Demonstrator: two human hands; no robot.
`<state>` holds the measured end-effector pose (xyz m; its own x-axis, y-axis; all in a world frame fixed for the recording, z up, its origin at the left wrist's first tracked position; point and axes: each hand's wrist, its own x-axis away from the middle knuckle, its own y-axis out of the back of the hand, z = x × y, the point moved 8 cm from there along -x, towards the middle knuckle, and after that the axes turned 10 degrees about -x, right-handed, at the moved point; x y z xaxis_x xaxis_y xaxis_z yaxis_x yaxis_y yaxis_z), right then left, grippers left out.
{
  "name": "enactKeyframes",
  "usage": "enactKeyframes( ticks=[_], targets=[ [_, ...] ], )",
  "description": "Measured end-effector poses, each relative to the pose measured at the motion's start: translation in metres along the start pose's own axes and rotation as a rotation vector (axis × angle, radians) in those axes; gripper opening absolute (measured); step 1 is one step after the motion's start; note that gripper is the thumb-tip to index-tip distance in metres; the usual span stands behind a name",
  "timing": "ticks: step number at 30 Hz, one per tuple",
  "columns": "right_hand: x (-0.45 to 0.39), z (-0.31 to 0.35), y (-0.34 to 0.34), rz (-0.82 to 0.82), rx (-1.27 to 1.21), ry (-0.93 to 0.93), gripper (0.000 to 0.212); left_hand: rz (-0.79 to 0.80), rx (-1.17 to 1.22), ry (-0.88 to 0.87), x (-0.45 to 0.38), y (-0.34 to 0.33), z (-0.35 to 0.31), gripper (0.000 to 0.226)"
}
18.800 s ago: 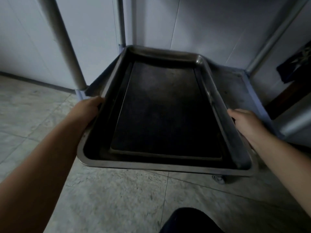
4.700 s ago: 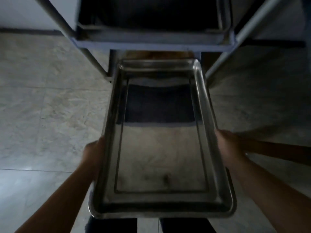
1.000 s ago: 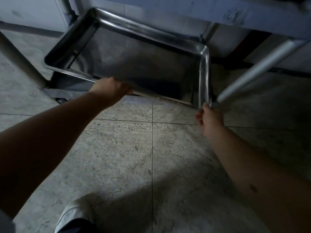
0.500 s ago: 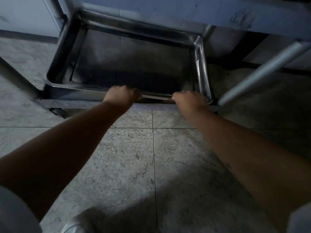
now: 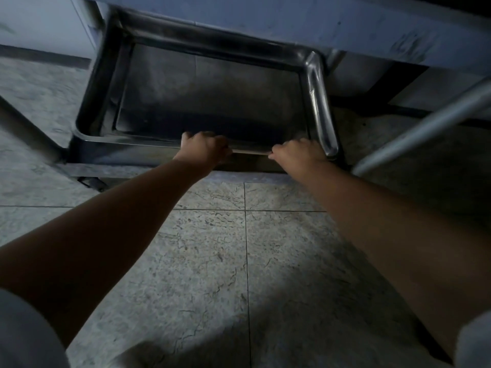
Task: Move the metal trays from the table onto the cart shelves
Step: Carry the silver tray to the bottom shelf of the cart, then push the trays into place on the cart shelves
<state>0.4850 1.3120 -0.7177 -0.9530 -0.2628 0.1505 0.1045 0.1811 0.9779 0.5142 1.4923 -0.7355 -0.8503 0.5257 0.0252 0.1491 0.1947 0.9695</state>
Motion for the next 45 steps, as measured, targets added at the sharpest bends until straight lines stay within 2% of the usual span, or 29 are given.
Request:
enactKeyframes(
  ticks=[4,6,7,9,11,15,18,23,26,29,35,40,45],
  targets=[
    [0.003,0.002,0.005,0.017,-0.068,-0.077,0.034,0.039,0.054,0.043,-0.002,0.000,0.000,0.030],
    [0.007,0.000,0.005,0.020,-0.116,-0.178,0.035,0.047,0.001,0.066,0.000,-0.002,0.001,0.045],
    [0.011,0.001,0.001,0.040,-0.121,-0.217,0.040,0.042,-0.047,0.077,0.004,-0.004,0.001,0.057],
    [0.022,0.008,-0.007,0.095,-0.106,-0.246,0.068,0.029,-0.151,0.079,0.014,-0.005,-0.003,0.078],
    [0.037,0.018,-0.009,0.115,-0.161,-0.251,0.088,0.025,-0.207,0.115,0.029,0.000,-0.009,0.087],
    [0.080,0.035,0.000,0.219,-0.315,-0.285,0.106,0.144,-0.139,0.301,0.091,0.013,-0.024,0.096],
    [0.130,0.048,0.028,0.342,-0.399,-0.310,0.113,0.286,-0.161,0.310,0.150,0.044,-0.049,0.102],
    [0.222,0.064,0.138,0.458,-0.475,-0.288,0.113,0.349,-0.237,0.340,0.229,0.177,-0.087,0.106],
    [0.271,0.067,0.234,0.451,-0.471,-0.221,0.114,0.341,-0.246,0.359,0.260,0.280,-0.126,0.107],
    [0.313,0.064,0.333,0.422,-0.495,-0.237,0.115,0.330,-0.246,0.331,0.283,0.381,-0.178,0.107],
    [0.355,0.058,0.519,0.336,-0.549,-0.225,0.116,0.346,-0.253,0.248,0.319,0.551,-0.253,0.106],
    [0.345,0.056,0.632,0.242,-0.498,-0.227,0.123,0.205,-0.232,0.268,0.321,0.656,-0.251,0.105],
    [0.309,0.059,0.697,0.101,-0.475,-0.232,0.122,0.151,-0.270,0.262,0.298,0.710,-0.209,0.096]
  ],
)
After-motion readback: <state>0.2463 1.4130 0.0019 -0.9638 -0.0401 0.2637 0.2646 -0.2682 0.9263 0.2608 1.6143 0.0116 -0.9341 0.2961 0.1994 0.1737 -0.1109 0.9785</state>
